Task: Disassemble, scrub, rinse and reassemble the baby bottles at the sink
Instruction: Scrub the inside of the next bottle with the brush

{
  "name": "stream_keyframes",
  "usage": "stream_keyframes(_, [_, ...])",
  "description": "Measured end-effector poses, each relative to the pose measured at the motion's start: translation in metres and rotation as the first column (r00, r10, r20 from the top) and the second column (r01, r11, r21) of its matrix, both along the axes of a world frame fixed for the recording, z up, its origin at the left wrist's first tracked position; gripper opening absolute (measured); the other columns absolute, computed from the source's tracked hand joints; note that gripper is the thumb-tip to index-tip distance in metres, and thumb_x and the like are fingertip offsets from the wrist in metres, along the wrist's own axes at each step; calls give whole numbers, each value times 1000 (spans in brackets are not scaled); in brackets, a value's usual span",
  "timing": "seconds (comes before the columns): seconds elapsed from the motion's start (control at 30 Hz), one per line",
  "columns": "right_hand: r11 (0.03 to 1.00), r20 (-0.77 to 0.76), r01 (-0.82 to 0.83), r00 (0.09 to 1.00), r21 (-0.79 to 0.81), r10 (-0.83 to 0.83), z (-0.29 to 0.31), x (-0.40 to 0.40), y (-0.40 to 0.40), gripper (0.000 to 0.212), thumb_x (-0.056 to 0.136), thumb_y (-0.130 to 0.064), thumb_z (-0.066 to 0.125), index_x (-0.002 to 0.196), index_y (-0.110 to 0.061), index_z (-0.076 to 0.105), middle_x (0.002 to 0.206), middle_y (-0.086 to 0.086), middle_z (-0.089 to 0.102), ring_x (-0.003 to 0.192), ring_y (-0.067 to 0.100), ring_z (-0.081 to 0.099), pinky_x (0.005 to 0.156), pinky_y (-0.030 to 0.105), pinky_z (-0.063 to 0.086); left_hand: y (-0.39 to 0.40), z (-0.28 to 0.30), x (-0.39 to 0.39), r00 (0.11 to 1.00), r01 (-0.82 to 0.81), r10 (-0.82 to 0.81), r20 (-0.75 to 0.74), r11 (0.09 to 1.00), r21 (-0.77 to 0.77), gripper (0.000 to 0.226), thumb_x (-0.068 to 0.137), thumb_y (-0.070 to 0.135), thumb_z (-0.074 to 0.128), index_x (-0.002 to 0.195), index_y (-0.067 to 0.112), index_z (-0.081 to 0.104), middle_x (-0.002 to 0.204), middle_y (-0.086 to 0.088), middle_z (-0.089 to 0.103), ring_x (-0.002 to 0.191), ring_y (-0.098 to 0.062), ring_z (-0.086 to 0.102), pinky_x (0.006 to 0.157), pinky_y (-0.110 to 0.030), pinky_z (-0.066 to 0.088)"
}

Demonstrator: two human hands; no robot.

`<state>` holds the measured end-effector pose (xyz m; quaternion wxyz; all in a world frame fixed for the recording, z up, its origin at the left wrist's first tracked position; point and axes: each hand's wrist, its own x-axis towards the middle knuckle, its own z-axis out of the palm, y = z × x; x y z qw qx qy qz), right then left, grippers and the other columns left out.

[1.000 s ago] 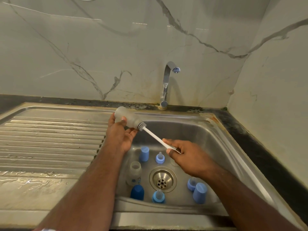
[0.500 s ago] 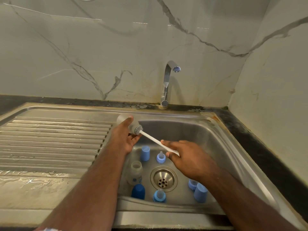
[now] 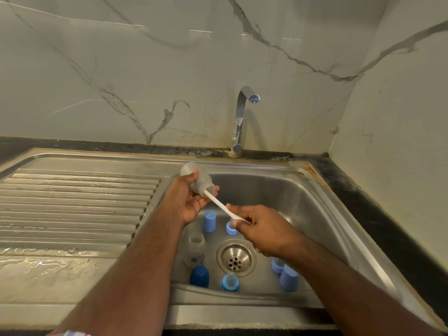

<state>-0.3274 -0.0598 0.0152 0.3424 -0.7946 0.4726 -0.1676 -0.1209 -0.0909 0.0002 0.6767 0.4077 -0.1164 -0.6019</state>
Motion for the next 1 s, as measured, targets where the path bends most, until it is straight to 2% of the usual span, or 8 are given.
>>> stream_keyframes(0.07, [989,-173,-12,985,-148,-14,1,0,-2,42,102,-37,51,143,-45,48,97,-12,70,72,8,65,66,25,54,-1,0,1,1000,-19,19,-2,1000,0,44,100,18,61,137,3,43,125,-30,57,104,-47,68,87,-51,59])
stream_keyframes(0.13, [977,-180,15,982,-211,-54,1,2,-1,44,104,-35,47,147,-43,44,109,-5,69,80,11,65,73,28,54,-1,2,1,1000,-18,18,1,1000,-1,44,100,17,61,137,2,43,126,-30,58,105,-47,68,91,-53,58])
stream_keyframes(0.27, [999,91,49,995,-23,-47,-4,9,6,43,103,-32,49,145,-43,46,80,-18,59,58,1,54,58,20,45,2,2,-3,999,39,-39,15,999,-14,39,100,17,61,132,3,43,125,-30,58,103,-47,69,96,-54,56])
stream_keyframes(0.33, [999,81,31,996,16,-32,-5,9,5,43,103,-32,51,144,-45,46,75,-13,60,51,3,53,50,20,44,3,2,-5,997,70,-70,15,998,-1,40,100,17,61,131,2,43,125,-32,57,104,-47,69,89,-51,59])
stream_keyframes(0.5, [984,-204,5,978,-181,-42,0,4,0,45,104,-34,45,148,-43,42,106,-4,69,77,10,64,63,20,48,2,0,-6,998,52,-53,39,998,20,43,98,16,65,132,0,45,122,-31,59,102,-46,70,81,-49,62])
stream_keyframes(0.67, [975,-91,58,993,-215,-79,-3,10,3,46,104,-35,45,150,-39,41,116,-4,69,82,7,61,82,29,52,1,1,-6,998,41,-41,47,999,2,30,99,17,64,121,2,50,121,-30,61,104,-45,70,84,-47,61])
stream_keyframes(0.83, [999,22,23,999,39,-24,-5,9,4,44,103,-31,50,145,-44,44,71,-3,61,51,10,56,47,24,48,0,-2,-5,997,62,-63,46,998,17,40,99,18,63,130,2,43,122,-32,59,103,-46,70,84,-47,61])
stream_keyframes(1.0, [960,-238,0,969,-279,-69,-4,9,-3,47,104,-35,45,150,-39,40,111,1,68,83,13,63,75,30,51,-1,-2,-4,998,-6,5,60,1000,19,40,98,17,66,129,3,46,124,-29,60,103,-43,70,78,-46,63])
